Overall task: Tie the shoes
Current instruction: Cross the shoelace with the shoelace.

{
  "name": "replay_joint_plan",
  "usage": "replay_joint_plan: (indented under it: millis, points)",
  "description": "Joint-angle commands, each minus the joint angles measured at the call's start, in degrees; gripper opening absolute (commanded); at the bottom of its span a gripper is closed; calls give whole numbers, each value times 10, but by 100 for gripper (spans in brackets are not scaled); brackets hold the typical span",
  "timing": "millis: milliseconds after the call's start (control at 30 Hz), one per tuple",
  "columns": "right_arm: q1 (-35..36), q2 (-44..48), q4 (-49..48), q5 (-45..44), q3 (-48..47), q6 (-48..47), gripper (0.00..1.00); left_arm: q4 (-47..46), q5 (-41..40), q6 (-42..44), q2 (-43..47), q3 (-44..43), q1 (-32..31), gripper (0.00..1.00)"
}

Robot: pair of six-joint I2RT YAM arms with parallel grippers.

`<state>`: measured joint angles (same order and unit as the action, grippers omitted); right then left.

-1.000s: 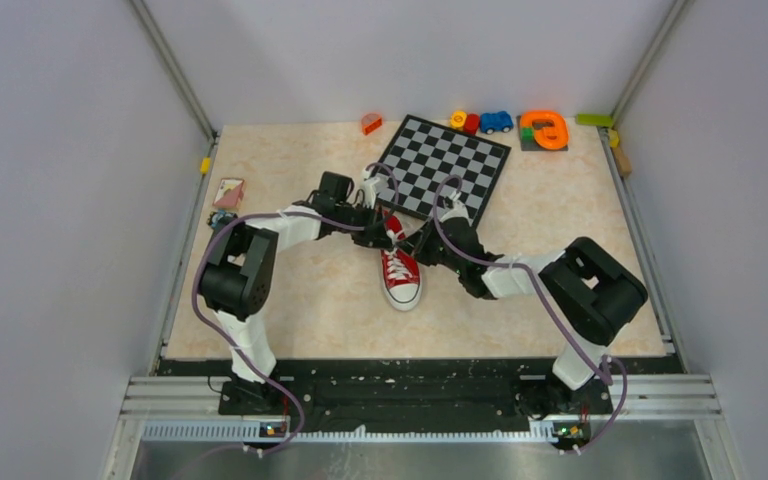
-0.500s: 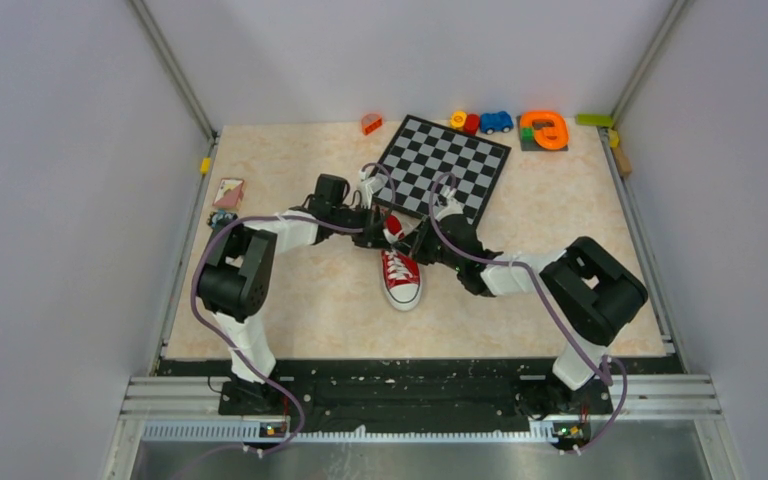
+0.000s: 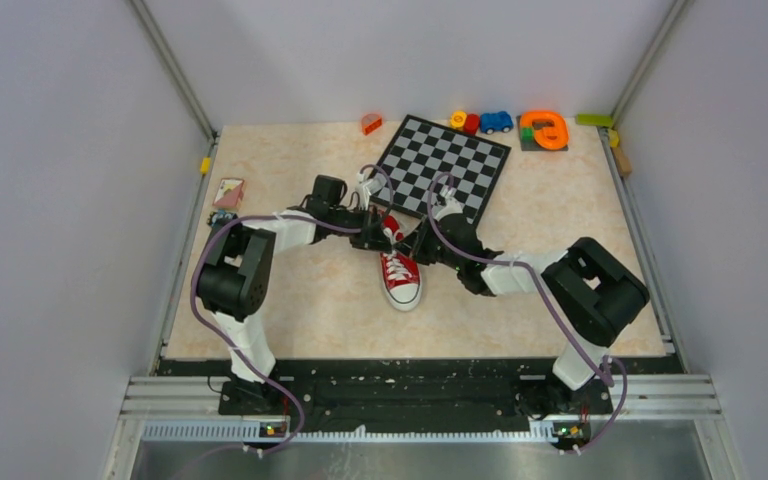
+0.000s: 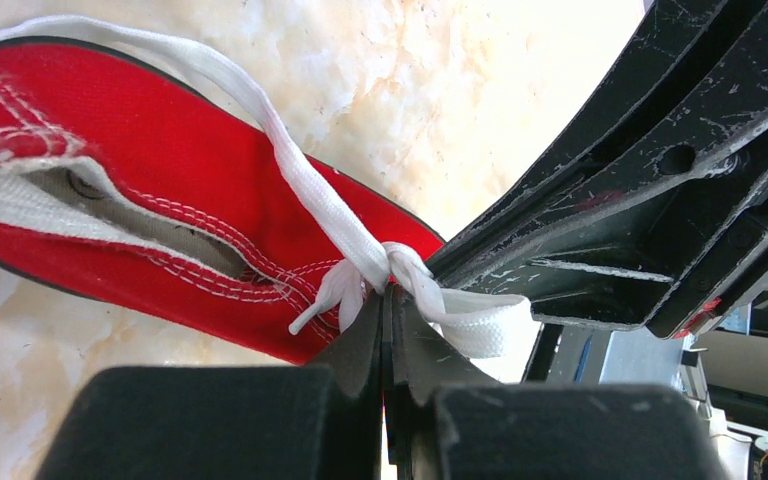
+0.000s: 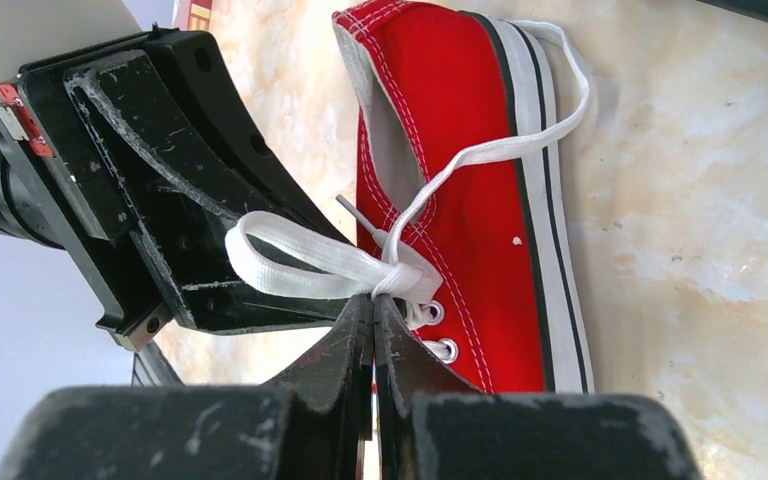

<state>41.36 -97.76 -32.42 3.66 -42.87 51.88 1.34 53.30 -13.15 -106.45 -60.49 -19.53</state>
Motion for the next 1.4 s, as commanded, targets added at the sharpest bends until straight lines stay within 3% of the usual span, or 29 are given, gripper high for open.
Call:
replay_joint_plan:
  millis: [0, 300, 667, 1100, 1267, 1367]
  points:
    - [-2, 20, -22, 0, -27, -23, 0, 43, 80, 13, -8, -21, -6, 0]
    - [-18, 13, -60, 84, -20, -37, 0, 44, 122, 11, -31, -29, -10, 0]
    - [-20, 19, -64, 91, -5, -26, 0, -125, 122, -105, -31, 9, -10, 0]
    - [-31, 16, -62, 98, -3, -28, 0, -108, 123, -142, -19, 21, -11, 0]
    - [-32, 16, -49, 114, -11, -36, 15, -143, 122, -172, -23, 42, -12, 0]
    - [-36, 26, -30, 112, -10, -45, 19, -147, 118, -174, -19, 47, -11, 0]
